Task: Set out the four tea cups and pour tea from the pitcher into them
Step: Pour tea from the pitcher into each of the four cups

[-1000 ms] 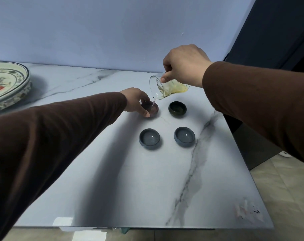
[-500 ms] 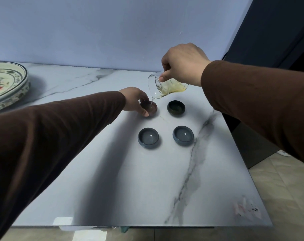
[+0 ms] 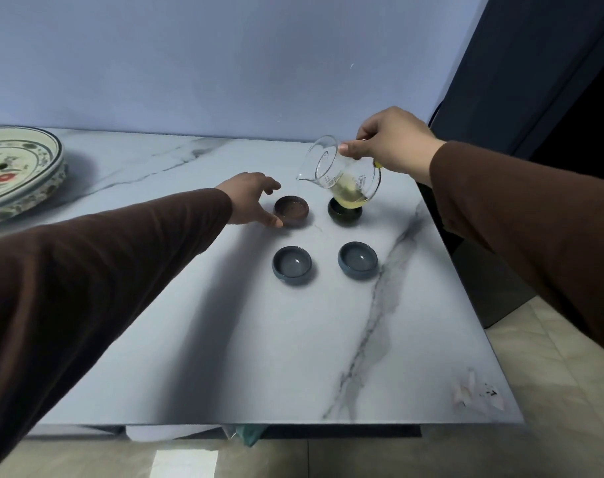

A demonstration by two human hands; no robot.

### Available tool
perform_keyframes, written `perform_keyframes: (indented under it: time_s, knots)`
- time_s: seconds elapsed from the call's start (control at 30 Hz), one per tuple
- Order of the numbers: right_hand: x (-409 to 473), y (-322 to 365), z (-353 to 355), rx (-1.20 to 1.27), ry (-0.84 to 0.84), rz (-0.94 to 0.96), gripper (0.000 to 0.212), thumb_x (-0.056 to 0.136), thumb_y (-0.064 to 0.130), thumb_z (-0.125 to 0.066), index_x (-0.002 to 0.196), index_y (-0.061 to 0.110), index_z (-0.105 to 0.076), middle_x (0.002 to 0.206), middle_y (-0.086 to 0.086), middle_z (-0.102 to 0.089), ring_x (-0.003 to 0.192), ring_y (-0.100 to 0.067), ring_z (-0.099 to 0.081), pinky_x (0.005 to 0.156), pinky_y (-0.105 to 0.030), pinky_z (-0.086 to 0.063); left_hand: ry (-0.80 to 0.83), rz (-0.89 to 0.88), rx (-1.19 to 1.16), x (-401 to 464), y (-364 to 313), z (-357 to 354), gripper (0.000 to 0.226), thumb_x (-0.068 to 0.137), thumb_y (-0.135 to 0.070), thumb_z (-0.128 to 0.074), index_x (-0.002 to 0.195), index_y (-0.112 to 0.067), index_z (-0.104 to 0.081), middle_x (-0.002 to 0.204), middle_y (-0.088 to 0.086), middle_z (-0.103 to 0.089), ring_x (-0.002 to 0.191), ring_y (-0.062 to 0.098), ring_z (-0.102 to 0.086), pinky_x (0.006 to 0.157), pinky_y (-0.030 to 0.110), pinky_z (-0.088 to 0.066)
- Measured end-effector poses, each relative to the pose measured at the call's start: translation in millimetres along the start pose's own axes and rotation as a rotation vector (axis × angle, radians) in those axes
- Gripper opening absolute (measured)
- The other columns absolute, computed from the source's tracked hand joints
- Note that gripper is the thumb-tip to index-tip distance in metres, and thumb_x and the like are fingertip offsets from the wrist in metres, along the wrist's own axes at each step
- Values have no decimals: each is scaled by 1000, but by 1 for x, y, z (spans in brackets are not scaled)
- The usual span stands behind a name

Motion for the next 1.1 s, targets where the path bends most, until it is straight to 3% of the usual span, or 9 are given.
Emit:
perform_keyframes:
  time_s: [0.3, 0.43, 0.6, 1.1]
  knots:
    - [-44, 19, 2, -10, 26, 68, 38, 75, 58, -73, 73, 20, -68, 61, 9, -54, 59, -9, -47, 52, -26, -29, 7, -1, -157, -62, -3, -8, 63, 69, -50, -78, 125, -31, -57, 116, -12, -58, 107, 11, -51, 86, 26, -40]
    - [-61, 31, -7, -117, 58, 149, 40, 75, 60, -72, 71, 21, -64, 67, 8, -59, 76, -20, -55, 63, -29, -34, 44, -7, -217, -78, -18, -28, 65, 66, -52, -80, 124, -33, -58, 115, -14, -57, 108, 10, -51, 88, 25, -39]
    - [-79, 46, -15, -249, 51, 267, 40, 75, 58, -72, 77, 18, -66, 81, 2, -68, 82, -22, -59, 64, -30, -35, 49, -16, -233, -86, -27, -40, 68, 63, -49, -82, 124, -35, -56, 117, -12, -57, 106, 12, -51, 84, 25, -37]
    - [-95, 79, -28, -448, 64, 437, 38, 78, 50, -72, 70, 18, -54, 59, 8, -44, 74, -27, -49, 58, -30, -24, 14, -5, -278, -94, -27, -48, 59, 67, -38, -83, 121, -29, -60, 111, -10, -58, 100, 13, -52, 82, 24, -36]
Point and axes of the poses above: each hand's wrist, its own x-axis towards the middle knuckle, its own z-axis out of the back of the hand, y = z × x, the point moved 8 cm from there along x, towards the middle knuckle
